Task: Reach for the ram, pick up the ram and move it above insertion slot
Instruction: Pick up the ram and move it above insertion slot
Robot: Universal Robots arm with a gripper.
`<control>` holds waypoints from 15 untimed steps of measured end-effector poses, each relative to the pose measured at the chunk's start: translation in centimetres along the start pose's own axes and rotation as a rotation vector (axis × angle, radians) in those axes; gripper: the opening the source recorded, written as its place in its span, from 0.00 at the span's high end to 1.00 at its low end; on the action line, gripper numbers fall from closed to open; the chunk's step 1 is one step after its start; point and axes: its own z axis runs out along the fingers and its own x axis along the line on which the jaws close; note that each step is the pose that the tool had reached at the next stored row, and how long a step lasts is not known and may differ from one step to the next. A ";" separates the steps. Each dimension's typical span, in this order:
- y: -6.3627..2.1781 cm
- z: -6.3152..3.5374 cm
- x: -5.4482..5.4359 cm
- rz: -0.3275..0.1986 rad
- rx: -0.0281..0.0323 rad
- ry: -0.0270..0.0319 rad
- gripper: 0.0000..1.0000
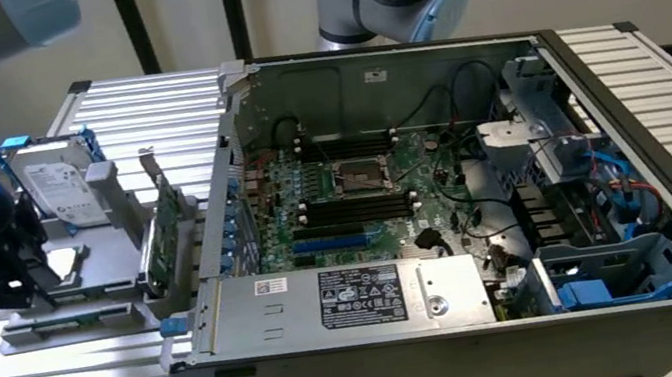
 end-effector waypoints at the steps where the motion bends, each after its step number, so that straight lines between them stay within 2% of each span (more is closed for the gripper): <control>1: -0.02 0.18 0.0 0.000 0.0000 0.0000 0.64; 15: -0.38 2.72 0.1 0.000 0.0000 -0.0001 0.64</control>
